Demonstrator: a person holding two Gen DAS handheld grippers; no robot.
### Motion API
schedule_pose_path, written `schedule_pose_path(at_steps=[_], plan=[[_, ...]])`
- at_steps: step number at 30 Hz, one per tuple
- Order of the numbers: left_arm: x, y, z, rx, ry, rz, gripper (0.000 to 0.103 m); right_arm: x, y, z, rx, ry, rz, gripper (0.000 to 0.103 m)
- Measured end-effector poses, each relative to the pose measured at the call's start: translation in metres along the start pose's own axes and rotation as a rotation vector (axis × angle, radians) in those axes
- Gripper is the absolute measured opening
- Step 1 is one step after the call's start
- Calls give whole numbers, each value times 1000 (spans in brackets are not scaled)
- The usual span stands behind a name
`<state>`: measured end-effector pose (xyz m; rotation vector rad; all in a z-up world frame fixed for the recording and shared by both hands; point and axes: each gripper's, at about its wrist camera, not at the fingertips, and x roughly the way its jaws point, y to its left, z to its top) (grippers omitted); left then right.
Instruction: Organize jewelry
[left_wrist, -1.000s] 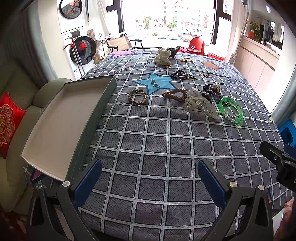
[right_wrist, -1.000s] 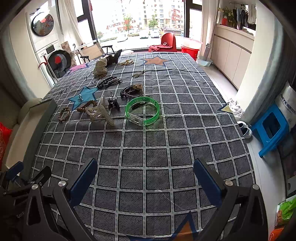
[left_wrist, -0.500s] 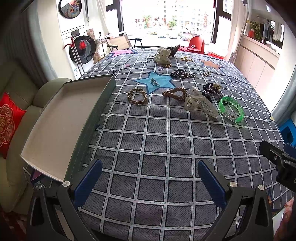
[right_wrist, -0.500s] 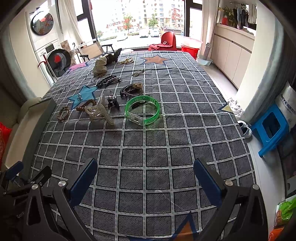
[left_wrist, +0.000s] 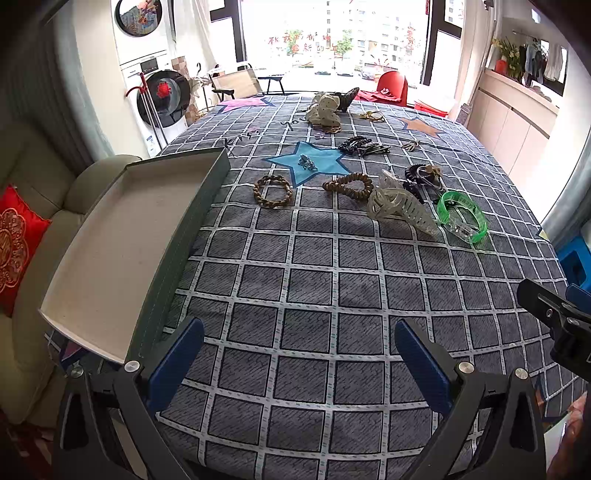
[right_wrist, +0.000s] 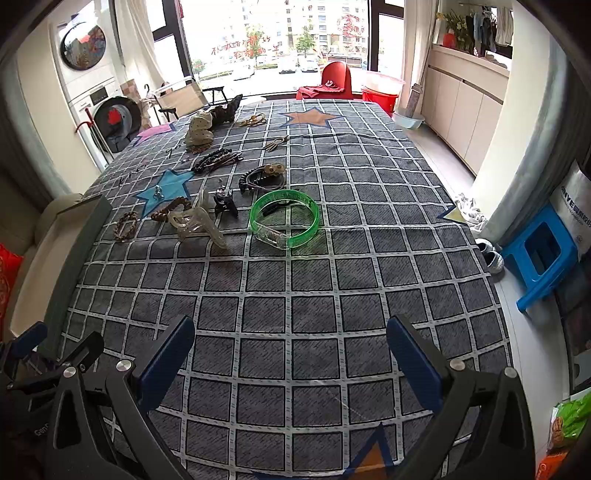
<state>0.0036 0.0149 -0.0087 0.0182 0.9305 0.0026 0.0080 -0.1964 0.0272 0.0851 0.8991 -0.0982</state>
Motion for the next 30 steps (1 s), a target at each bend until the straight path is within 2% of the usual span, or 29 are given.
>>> schedule_pose_path(at_steps=[15,24,30], plan=[[7,-2,3,-4,5,2,103,6,-1,1,5,13,-6,103],[22,10,26,-31,18,-17,103,18,-8,7,11,55,-6,103],[45,13,44,-16,49,-38,103,29,-18,25,11,55,-4,103]])
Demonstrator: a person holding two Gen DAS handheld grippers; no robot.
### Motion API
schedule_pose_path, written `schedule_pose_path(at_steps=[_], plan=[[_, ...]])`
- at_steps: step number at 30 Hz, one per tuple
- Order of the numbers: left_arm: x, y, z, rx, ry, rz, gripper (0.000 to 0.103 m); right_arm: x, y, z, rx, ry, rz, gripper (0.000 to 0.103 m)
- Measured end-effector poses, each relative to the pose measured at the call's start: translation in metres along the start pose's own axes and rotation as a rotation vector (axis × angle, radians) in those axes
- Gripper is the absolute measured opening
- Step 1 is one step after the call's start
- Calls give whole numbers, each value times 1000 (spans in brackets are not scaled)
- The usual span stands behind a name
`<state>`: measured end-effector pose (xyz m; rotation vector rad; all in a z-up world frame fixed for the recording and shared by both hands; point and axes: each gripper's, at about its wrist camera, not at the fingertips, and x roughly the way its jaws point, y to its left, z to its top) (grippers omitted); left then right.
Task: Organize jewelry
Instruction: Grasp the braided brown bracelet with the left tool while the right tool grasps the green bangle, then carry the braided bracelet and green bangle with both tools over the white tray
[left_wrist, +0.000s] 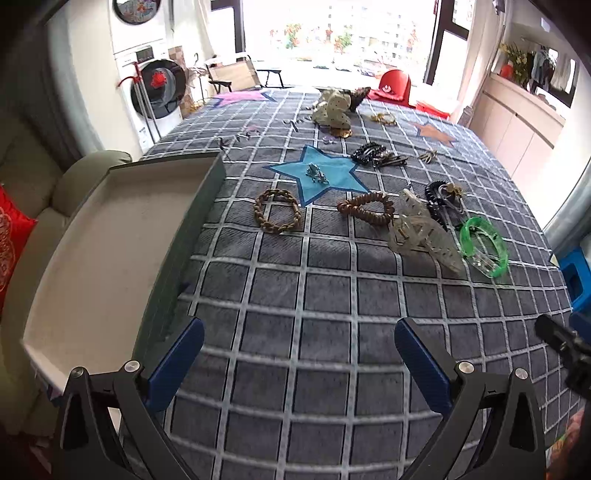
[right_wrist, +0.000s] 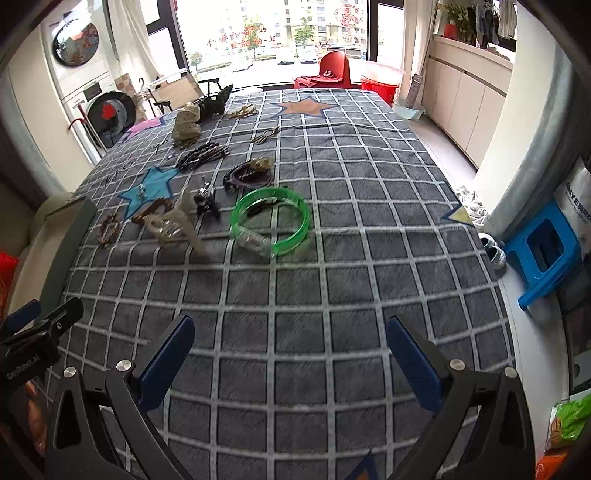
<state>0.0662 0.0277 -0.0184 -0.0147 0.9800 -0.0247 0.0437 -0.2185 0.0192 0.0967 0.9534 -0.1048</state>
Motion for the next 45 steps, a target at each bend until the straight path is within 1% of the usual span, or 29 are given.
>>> schedule_pose_path(at_steps=[5,12,15,19,21,24,26,29,30,31,33,34,35,37,38,39,40,41,42,43,44,45], plan=[[23,-1,18,8,35,-4,103,17,-10,19,9,8,3,103],[48,-4,46,32,16,11,103,53,-29,45,46,49,10,103],[60,-5,55,51,6,39,103,65,-32,53,46,53,4,103],[80,0,64,42,27,35,103,80,-31,62,38,67,13,103],[87,2,65,37,35,36,103,88,-28,65,32,74,18,100],[94,0,68,57,26,56,103,97,-23,69,21,80,35,96],[99,-1,70,65,27,55,103,102,-19,71,8,84,41,90],[104,-2,74,57,28,43,103,106,-11,75,-21,75,21,89],[104,-2,75,54,27,38,101,108,-10,76,-27,74,15,89],[104,-1,75,50,24,29,95,109,-9,77,-34,72,7,88],[102,-3,76,51,22,6,87,110,-6,76,-52,70,-16,87],[102,-4,76,53,18,2,80,110,-4,75,-67,68,-34,85],[101,-5,76,56,14,-6,75,109,-2,73,-80,61,-41,82],[98,-7,76,65,7,-15,53,107,-1,72,-86,56,-35,76],[97,-9,76,71,4,-22,46,105,0,72,-88,53,-33,68],[96,-9,75,73,4,-27,28,103,0,71,-91,50,-30,63],[95,-9,75,76,6,-23,16,101,1,71,-95,47,-24,51],[94,-9,75,75,7,-23,14,100,2,70,-99,46,-19,37],[93,-7,74,71,8,-29,14,99,3,70,-101,43,-6,28],[92,-5,72,67,11,-37,13,98,3,69,-99,41,1,13],[91,-4,71,66,12,-44,13,98,3,67,-92,40,10,8],[88,-4,70,65,9,-55,13,97,2,66,-84,38,18,8]])
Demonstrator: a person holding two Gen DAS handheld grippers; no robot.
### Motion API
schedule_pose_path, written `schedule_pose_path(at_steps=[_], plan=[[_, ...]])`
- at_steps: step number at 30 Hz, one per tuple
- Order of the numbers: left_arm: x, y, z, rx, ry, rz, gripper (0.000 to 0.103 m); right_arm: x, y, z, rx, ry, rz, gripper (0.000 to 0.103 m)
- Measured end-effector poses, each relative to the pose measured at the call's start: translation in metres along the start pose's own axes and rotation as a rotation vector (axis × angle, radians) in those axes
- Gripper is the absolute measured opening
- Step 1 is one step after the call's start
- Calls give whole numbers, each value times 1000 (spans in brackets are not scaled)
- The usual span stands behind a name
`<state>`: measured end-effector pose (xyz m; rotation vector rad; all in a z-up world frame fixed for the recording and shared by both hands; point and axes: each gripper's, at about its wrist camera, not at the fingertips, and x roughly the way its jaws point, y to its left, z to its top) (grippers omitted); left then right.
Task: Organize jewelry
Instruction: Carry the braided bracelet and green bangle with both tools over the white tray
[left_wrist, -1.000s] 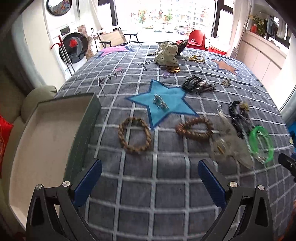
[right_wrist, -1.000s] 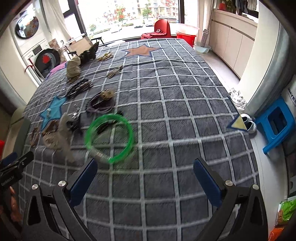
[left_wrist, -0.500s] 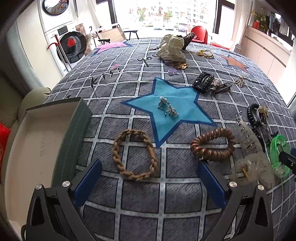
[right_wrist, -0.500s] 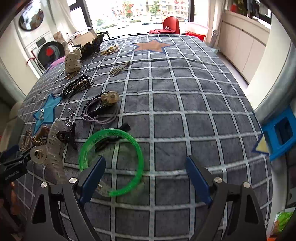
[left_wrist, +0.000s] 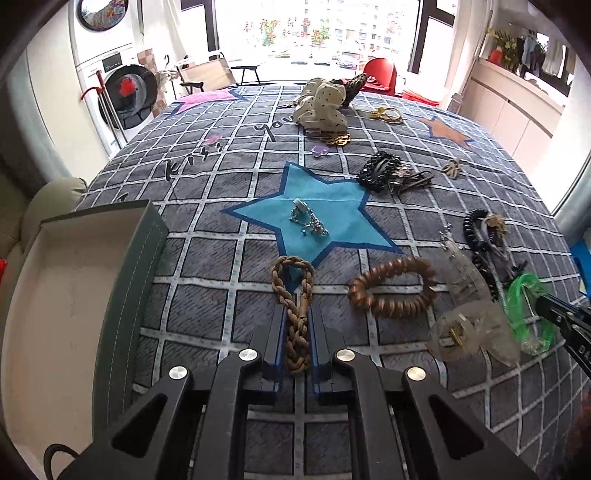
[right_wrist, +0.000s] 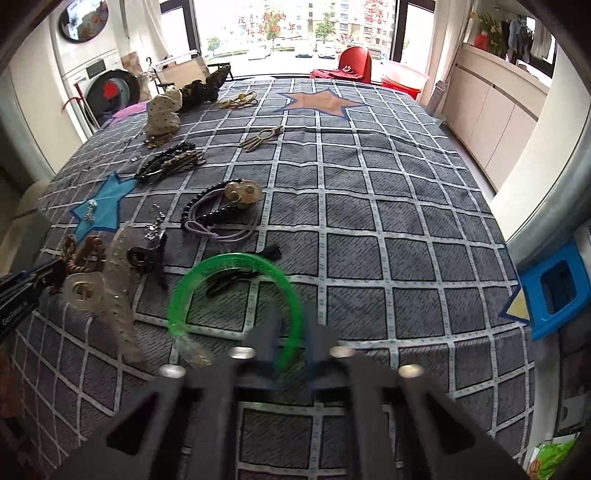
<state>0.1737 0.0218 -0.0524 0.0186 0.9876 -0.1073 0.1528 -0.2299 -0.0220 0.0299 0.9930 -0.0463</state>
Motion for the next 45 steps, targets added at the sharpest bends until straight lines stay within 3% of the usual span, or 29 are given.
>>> schedule_pose_path(at_steps=[18,24,34,45], plan=[[-92,-4,-33,-10,-114,-117,13,-57,-1,-24,92,-39,184,8],[-127,18,-47,-36,-156,-88,13,-81,23,-26,62,-53,233,8],[-156,110,-81,-180,-185,35,13,-106,114,-19,-86,-50,350,8],[-134,189,-106,-298,-127,166,13,-98,245,-22,-303,15,451,8]])
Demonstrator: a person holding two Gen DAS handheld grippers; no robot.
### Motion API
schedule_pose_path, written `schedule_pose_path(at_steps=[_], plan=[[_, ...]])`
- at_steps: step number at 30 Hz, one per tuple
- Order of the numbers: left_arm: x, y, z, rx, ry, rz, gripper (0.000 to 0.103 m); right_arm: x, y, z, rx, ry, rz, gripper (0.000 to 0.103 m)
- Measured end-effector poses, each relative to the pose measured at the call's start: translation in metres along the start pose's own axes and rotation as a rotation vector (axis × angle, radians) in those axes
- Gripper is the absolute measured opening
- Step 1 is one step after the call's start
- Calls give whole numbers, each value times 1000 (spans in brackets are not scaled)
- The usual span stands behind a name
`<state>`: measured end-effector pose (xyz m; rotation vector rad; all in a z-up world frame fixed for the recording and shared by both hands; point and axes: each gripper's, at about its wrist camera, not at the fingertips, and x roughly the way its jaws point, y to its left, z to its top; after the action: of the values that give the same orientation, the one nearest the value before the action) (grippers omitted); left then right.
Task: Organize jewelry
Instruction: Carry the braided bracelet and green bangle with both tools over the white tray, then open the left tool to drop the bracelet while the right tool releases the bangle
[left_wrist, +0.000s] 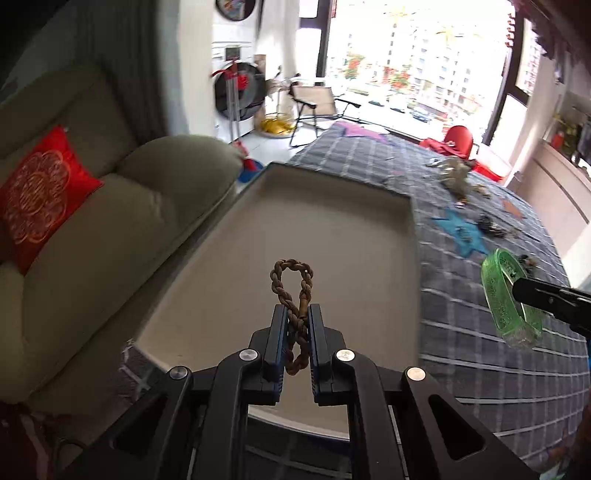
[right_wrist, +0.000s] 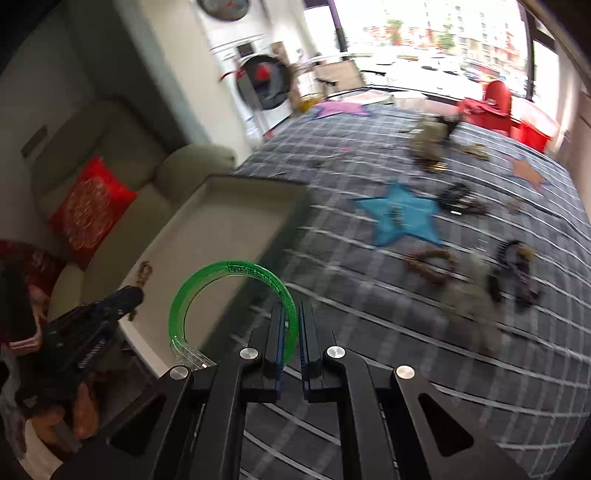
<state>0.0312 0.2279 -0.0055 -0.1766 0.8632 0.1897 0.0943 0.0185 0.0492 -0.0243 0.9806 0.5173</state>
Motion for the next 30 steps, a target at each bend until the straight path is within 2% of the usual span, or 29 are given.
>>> schedule_pose_path(at_steps=[6,12,23,30], plan=[[24,22,-2,-29,49,30,13,44,51,19,-112,62,13,8],[41,33,-2,-61,79,44,13,85,82,28,-192,139,1,8],[55,35,-9,-61,108,66,14,137,86,29,-215,231,-34,8],[57,31,-6,-42,116,94,14,140,89,30,-233,225,-42,8]])
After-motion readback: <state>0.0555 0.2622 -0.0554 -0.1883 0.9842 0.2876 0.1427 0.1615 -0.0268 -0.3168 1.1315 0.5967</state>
